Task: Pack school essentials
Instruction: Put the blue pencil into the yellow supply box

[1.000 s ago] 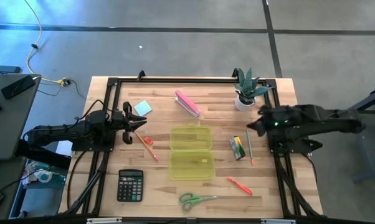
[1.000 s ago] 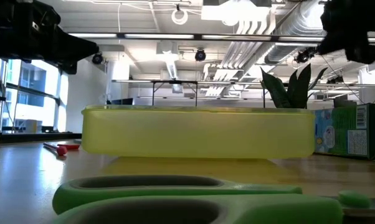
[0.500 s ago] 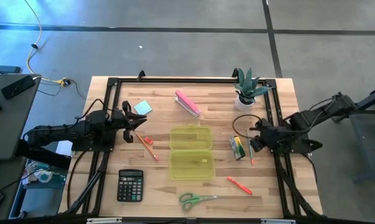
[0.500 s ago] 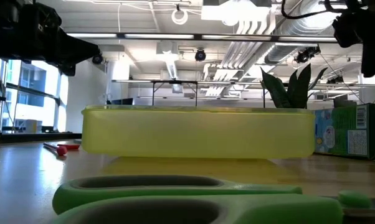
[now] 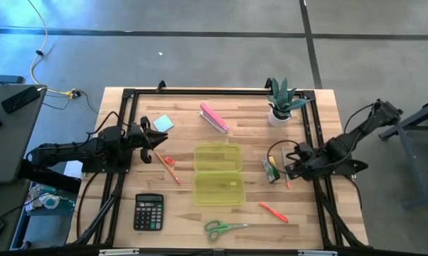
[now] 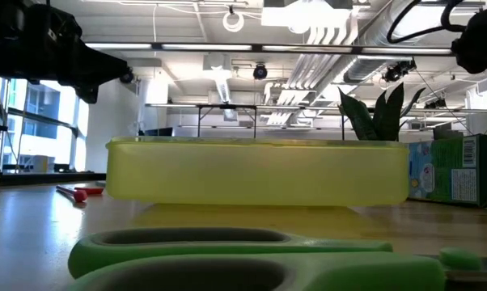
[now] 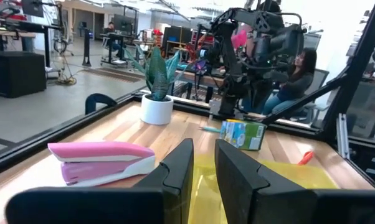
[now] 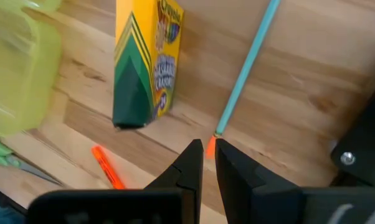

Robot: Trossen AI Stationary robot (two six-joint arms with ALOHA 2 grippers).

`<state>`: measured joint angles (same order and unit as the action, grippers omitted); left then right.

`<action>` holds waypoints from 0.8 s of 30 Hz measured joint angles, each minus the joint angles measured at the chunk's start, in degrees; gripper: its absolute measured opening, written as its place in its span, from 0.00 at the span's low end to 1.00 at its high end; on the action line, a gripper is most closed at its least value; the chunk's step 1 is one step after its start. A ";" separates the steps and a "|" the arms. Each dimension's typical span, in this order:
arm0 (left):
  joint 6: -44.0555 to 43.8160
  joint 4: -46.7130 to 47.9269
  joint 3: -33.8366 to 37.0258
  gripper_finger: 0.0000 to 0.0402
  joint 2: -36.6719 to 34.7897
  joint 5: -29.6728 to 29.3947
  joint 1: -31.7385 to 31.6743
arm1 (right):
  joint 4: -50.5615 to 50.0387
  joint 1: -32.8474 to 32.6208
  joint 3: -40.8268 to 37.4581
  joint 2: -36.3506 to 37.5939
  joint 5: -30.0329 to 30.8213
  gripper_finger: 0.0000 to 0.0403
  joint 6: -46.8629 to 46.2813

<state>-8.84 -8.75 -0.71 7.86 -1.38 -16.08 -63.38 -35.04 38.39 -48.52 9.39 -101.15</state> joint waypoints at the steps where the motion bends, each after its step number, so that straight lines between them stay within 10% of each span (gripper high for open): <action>1: -0.02 0.00 0.00 0.14 0.00 0.08 0.00 | 0.07 -0.57 0.00 -0.50 -0.12 0.09 -0.76; 24: 3.35 -2.65 0.00 0.14 -0.02 -0.60 -0.02 | 8.84 -9.65 0.00 -23.00 -2.95 0.42 -3.42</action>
<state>-5.50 -11.40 -0.71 7.84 -1.98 -16.10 -54.54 -44.69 38.39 -71.52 6.44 -104.57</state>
